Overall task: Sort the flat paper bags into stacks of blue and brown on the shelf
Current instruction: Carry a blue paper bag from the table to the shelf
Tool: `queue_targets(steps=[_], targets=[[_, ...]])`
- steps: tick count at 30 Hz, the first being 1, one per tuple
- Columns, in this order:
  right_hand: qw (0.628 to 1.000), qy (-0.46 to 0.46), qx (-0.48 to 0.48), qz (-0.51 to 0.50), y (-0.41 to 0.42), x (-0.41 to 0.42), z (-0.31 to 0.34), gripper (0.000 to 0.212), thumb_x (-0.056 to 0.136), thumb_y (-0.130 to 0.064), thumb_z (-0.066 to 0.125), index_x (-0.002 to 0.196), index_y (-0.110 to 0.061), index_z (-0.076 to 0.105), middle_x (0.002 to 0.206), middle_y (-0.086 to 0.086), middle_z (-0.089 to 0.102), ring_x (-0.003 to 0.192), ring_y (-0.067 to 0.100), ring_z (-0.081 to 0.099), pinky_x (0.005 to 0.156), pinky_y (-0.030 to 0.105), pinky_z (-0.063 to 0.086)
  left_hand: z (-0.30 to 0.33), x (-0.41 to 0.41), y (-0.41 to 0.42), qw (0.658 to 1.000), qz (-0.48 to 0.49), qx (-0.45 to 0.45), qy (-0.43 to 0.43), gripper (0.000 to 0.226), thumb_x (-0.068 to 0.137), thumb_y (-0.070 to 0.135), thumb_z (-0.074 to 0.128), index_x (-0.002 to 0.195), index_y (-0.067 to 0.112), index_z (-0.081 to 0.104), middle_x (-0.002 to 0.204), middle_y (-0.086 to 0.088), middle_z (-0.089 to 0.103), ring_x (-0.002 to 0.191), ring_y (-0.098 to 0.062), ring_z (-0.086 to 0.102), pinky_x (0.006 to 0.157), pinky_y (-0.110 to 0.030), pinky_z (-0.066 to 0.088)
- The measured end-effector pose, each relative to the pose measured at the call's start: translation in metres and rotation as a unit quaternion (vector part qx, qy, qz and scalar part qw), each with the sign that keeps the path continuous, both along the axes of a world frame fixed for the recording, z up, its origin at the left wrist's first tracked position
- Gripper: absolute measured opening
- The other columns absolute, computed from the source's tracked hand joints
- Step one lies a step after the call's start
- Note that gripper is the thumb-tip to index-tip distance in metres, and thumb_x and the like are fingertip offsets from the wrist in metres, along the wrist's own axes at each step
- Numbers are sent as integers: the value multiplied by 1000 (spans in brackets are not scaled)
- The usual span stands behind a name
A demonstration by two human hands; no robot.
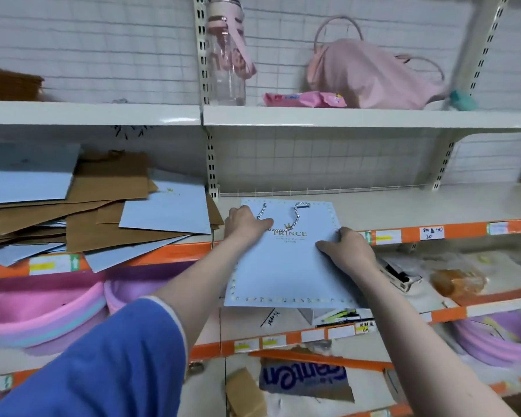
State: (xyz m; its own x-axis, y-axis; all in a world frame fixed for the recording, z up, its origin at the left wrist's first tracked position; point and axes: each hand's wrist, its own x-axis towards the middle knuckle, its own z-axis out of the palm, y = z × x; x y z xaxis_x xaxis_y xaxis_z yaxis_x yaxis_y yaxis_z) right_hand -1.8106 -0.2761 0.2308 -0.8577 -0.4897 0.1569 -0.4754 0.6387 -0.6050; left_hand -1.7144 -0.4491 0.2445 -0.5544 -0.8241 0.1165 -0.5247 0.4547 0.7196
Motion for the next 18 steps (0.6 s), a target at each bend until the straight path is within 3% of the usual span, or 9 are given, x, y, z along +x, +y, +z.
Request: queue_targets(steps=[8, 14, 18], targets=[[1000, -7, -12, 0, -73, -76, 14, 26, 83, -30, 61, 93, -8, 52, 109, 17, 60, 100, 34, 55, 72, 31, 36, 4, -79, -80, 999, -16, 21, 24, 51, 79, 40, 66, 114, 5, 57, 122, -14, 56, 110, -31, 54, 89, -34, 47], [1000, -18, 6, 10, -108, -117, 7, 23, 82, -30, 61, 91, -10, 53, 106, 15, 62, 97, 32, 56, 71, 30, 36, -8, -119, -114, 1000, -7, 15, -8, 51, 79, 38, 66, 113, 1, 56, 120, -16, 55, 108, -32, 54, 80, -30, 42], [999, -12, 16, 32, -133, -142, 3, 30, 84, -30, 60, 102, -6, 58, 110, 15, 61, 100, 32, 56, 72, 30, 38, -23, -136, -133, 999, 21, 24, -15, 48, 81, 37, 64, 111, 1, 53, 120, -16, 53, 109, -32, 52, 78, -30, 39]])
